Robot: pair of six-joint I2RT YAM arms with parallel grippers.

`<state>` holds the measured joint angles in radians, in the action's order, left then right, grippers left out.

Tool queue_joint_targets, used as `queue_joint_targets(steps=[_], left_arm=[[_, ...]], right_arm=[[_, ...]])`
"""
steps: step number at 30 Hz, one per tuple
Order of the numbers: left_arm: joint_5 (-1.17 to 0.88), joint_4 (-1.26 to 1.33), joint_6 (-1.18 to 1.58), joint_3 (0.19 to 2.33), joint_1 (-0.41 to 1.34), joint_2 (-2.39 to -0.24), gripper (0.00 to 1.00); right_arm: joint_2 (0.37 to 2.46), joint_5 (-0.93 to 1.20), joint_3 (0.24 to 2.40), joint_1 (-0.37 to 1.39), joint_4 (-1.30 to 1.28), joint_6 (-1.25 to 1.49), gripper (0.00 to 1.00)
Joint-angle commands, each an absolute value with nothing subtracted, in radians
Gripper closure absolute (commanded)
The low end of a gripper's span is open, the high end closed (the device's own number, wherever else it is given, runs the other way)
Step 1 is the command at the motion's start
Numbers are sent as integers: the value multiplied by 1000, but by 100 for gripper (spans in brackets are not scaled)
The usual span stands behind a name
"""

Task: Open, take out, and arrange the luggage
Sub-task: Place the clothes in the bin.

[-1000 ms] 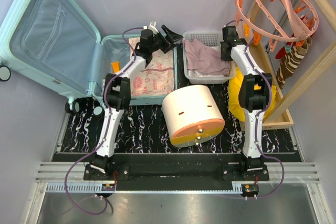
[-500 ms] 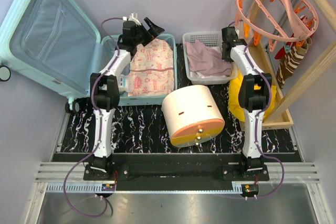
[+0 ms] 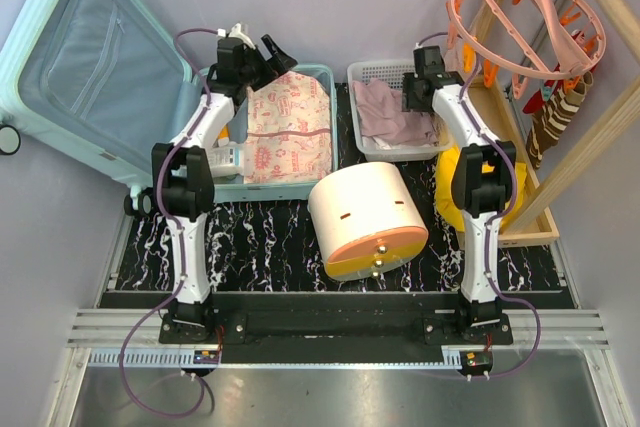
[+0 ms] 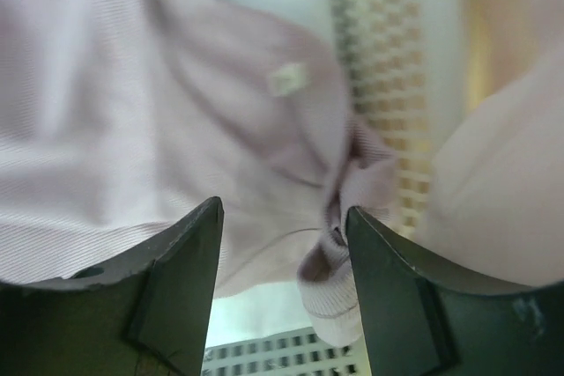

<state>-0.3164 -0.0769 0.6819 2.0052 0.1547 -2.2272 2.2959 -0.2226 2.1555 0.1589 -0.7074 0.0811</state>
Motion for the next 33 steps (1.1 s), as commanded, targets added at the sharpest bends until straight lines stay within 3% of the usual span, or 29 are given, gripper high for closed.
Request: queue_joint_targets(steps=[1,10,17,21,33], left_arm=[[-299,-52,643,1988,146,-2146,1],[-304,-57,640,1881,95,-2076,1],[-322,-51,632,1796,48,-2010,1],[-308,-84,577,1749,28,-1956,1],[-275,-109,517,1594,2,-1816,1]], right_arm=[[2227,-104,2169,216,-638,37,32],[2283,-34,2299,255,-632,87,29],[2437,92,2488,256,-630,120,47],[2516,192,2574,256,-630,135,51],[2606,155,2542,252,-641,169,50]])
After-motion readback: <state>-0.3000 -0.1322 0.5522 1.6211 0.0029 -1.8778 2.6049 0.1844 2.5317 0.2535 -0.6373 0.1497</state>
